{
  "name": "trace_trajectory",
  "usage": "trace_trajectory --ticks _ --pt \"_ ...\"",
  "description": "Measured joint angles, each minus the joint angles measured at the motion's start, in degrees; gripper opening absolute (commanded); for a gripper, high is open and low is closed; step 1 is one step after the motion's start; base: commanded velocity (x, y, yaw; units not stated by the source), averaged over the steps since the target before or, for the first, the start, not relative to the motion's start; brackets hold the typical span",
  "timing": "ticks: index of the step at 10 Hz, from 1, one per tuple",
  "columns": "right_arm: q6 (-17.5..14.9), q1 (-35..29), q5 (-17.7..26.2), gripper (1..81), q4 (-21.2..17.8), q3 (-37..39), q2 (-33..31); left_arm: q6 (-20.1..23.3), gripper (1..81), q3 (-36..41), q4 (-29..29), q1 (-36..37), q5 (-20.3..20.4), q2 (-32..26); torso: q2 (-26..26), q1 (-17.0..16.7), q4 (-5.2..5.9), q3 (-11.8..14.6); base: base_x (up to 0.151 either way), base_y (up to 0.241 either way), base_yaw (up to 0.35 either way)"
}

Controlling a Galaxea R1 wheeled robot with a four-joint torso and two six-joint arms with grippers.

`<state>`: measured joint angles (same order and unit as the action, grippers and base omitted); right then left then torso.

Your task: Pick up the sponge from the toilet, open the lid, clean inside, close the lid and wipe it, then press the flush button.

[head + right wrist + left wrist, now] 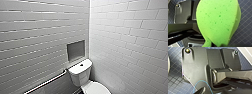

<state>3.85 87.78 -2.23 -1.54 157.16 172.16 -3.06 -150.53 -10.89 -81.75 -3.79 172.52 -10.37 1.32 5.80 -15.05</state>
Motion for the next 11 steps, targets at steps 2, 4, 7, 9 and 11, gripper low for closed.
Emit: trace_trajectory --ticks 2,4,7,9,11 --pt "-0.46 -0.41 2.07 1.0 0.06 0.06 0.21 0.0 81.1 0.0 0.0 0.0 0.13 0.0 0.0 0.0 0.0 0.0 0.0 0.0 0.0" --pt "-0.48 0.99 2.33 1.0 0.05 -0.13 0.72 0.0 81.1 0.0 0.0 0.0 0.21 -0.5 0.0 -0.02 0.0 0.0 0.0 0.0 0.0" --pt "-0.5 0.94 2.23 1.0 0.02 -0.16 0.72 0.0 81.1 0.0 0.0 0.0 0.24 -0.77 0.0 -0.02 0.0 0.0 0.0 0.0 0.0" --pt "-0.48 0.96 2.23 1.0 0.02 -0.16 0.74 0.0 81.1 0.0 0.0 0.0 0.35 -0.79 0.0 -0.02 0.0 0.0 0.0 0.0 0.0" --pt "-0.5 0.96 2.05 1.0 0.02 -0.16 0.69 0.0 81.1 0.0 0.0 0.0 0.35 -0.79 0.0 -0.02 0.0 0.0 0.07 0.0 0.0"
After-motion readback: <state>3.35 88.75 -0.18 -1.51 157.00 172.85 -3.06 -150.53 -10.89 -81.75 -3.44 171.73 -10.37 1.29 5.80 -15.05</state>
